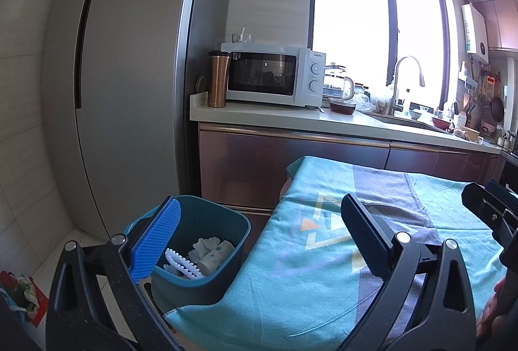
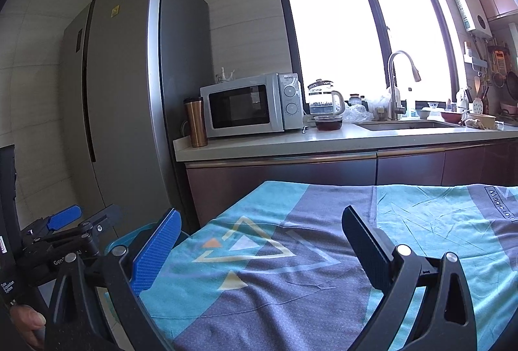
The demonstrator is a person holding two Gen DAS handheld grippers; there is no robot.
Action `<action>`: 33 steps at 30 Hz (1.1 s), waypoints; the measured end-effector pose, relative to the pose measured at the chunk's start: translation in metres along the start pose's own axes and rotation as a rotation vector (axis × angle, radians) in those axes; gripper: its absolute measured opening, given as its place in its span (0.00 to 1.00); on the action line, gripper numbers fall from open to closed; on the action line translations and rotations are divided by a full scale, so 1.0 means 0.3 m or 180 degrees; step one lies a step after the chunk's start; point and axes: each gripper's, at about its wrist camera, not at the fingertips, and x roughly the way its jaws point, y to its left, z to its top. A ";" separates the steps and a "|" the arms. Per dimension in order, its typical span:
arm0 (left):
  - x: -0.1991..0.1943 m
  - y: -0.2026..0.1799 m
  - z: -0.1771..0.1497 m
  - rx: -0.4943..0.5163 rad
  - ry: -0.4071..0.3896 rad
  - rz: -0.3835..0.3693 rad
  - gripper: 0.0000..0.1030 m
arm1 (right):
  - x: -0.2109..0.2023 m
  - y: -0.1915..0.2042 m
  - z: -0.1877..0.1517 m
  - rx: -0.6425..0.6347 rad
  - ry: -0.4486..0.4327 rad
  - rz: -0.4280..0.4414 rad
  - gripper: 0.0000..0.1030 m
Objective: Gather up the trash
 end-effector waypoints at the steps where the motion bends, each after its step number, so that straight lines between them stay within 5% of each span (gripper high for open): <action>1: 0.000 -0.001 0.003 0.0001 -0.0004 0.0000 0.95 | -0.001 -0.002 0.000 0.0007 -0.0003 -0.0001 0.93; 33: 0.003 -0.028 0.008 0.0005 -0.0040 -0.0007 0.95 | -0.011 -0.020 0.015 0.0016 -0.0047 -0.0038 0.93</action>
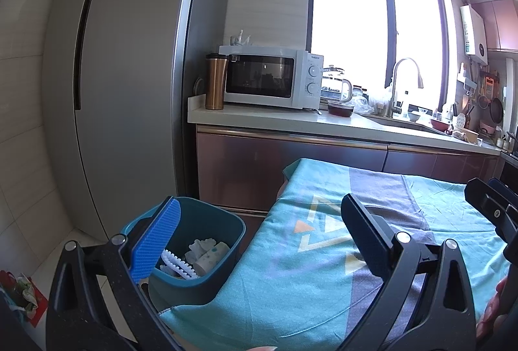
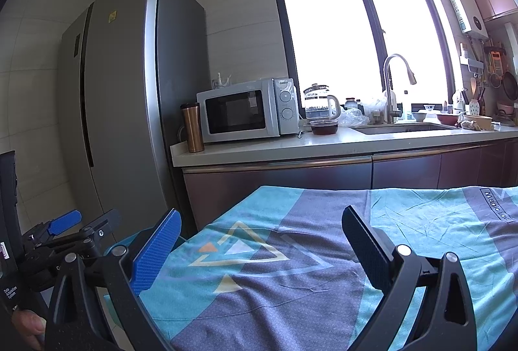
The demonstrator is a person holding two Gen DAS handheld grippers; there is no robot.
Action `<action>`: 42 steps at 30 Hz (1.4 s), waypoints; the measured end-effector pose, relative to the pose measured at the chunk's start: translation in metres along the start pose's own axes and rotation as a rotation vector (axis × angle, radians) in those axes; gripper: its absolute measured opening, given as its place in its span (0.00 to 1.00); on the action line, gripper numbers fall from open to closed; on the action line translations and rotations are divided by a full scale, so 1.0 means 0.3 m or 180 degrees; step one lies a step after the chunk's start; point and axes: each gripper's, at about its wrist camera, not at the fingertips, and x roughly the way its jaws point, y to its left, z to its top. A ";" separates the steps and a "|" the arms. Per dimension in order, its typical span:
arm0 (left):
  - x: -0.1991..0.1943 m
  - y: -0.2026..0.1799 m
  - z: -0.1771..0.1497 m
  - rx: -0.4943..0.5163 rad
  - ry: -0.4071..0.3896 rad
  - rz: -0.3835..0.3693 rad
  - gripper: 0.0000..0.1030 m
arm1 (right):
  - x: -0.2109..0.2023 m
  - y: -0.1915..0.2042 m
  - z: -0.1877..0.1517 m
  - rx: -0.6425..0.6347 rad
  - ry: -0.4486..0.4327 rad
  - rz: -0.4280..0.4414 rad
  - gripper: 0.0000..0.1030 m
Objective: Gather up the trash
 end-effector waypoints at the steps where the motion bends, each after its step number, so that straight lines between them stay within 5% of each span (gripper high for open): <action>1: -0.001 -0.002 -0.001 -0.0004 -0.0001 -0.0003 0.95 | -0.001 0.000 0.000 0.0003 -0.0006 -0.0003 0.93; 42: 0.060 -0.092 -0.037 0.0128 0.0248 -0.0170 0.95 | 0.004 -0.075 -0.034 0.0167 0.0050 -0.0112 0.93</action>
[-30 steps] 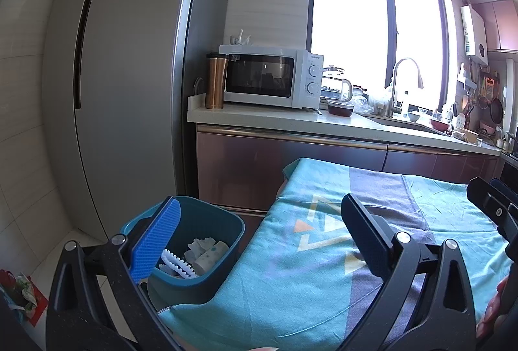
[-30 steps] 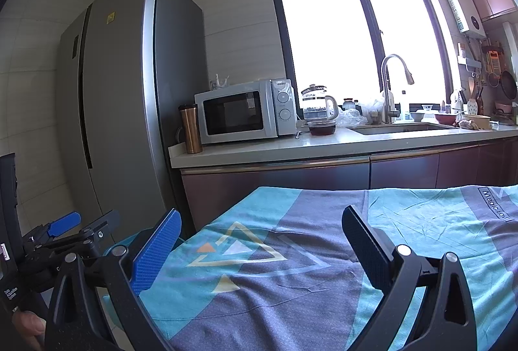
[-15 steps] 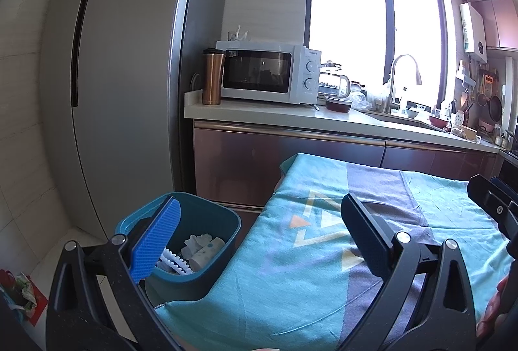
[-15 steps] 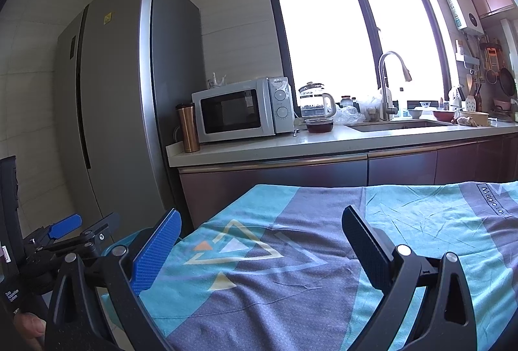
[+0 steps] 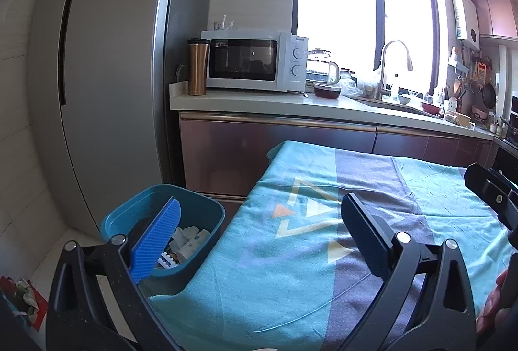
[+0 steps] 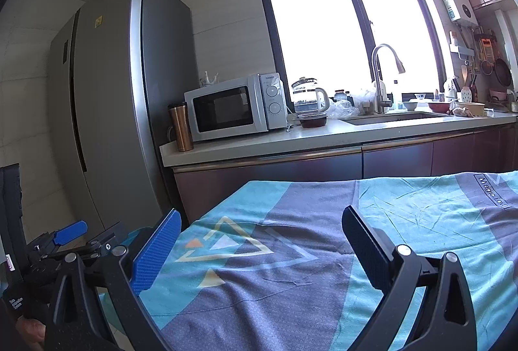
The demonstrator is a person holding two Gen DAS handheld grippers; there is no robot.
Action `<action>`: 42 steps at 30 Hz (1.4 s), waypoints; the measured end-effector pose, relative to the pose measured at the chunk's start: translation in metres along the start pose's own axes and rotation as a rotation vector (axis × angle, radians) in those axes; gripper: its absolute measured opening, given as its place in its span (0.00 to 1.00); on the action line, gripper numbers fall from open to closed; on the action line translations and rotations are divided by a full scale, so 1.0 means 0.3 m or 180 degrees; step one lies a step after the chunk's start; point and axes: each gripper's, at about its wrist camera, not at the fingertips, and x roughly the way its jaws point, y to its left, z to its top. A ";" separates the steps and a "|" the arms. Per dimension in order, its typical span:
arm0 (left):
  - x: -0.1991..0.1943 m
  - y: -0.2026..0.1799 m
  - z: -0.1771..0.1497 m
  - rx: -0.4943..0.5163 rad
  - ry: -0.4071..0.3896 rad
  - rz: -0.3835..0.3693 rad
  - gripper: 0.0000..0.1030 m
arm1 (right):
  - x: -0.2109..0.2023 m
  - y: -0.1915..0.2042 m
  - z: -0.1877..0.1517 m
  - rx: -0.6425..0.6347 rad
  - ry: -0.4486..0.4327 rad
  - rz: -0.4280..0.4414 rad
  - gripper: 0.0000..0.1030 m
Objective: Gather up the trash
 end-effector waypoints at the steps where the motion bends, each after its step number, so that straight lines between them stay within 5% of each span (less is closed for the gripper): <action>1: 0.011 -0.008 -0.001 0.0013 0.0042 -0.0042 0.95 | 0.001 -0.010 -0.002 0.0008 0.0012 -0.0011 0.93; 10: 0.202 -0.116 0.012 0.0144 0.0596 -0.0232 0.95 | 0.029 -0.227 -0.006 0.0119 0.0430 -0.0431 0.93; 22: 0.646 -0.340 -0.038 0.0326 0.1754 -0.0199 0.95 | 0.118 -0.902 -0.001 0.0294 0.1639 -0.1686 0.94; 30: 0.763 -0.373 -0.013 0.0375 0.1814 -0.0018 0.96 | 0.117 -1.243 -0.064 0.0625 0.2074 -0.1881 0.94; 42: 0.791 -0.375 0.003 0.0356 0.1803 -0.0045 0.96 | 0.119 -1.339 -0.049 0.0627 0.2002 -0.1848 0.95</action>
